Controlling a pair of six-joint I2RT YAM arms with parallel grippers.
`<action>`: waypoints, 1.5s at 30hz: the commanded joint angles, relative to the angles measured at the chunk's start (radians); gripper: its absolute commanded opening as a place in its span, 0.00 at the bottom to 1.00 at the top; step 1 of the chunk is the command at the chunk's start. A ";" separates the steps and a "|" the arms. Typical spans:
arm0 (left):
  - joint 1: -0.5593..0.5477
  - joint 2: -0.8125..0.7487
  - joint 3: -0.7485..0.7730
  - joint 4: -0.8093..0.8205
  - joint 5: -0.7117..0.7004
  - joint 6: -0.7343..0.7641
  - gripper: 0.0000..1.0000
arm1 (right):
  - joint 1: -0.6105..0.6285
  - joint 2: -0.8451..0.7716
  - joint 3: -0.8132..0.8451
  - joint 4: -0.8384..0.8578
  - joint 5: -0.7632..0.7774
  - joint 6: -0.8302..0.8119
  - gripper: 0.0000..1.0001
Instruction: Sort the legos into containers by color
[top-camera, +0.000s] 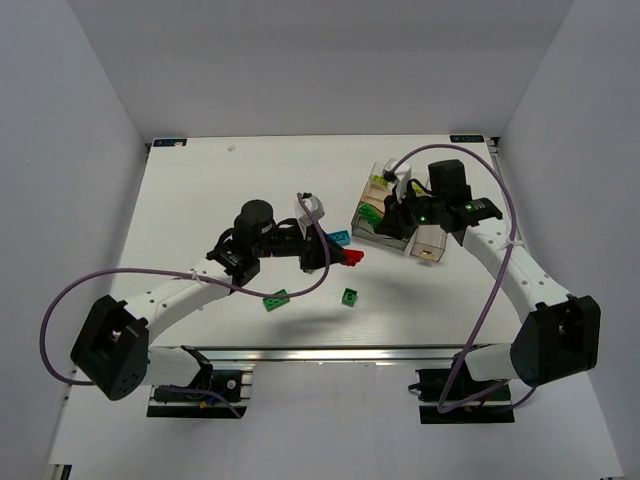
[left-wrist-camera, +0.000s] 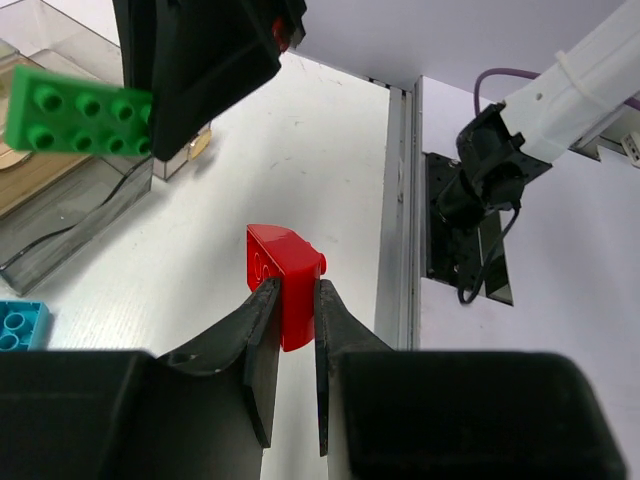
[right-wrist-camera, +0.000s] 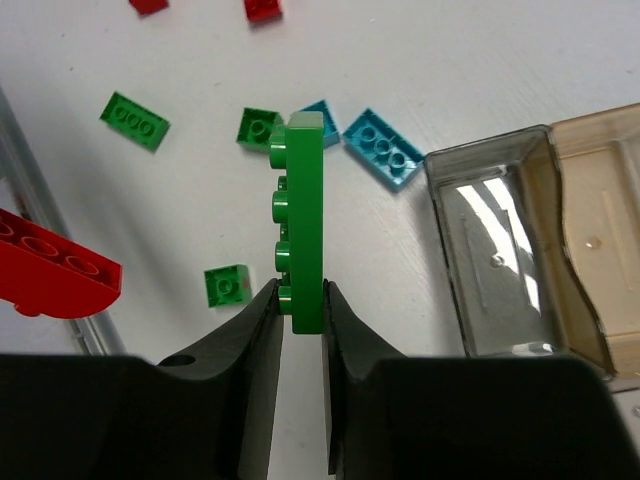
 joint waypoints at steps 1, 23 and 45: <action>0.005 0.039 0.061 0.048 0.027 0.025 0.00 | -0.030 0.007 0.069 0.052 0.010 0.045 0.00; 0.056 0.587 0.470 0.147 0.057 0.074 0.00 | -0.191 -0.056 0.036 0.055 -0.022 0.045 0.00; 0.075 0.860 0.699 0.171 -0.047 -0.020 0.65 | -0.286 -0.069 -0.012 0.026 -0.057 0.011 0.00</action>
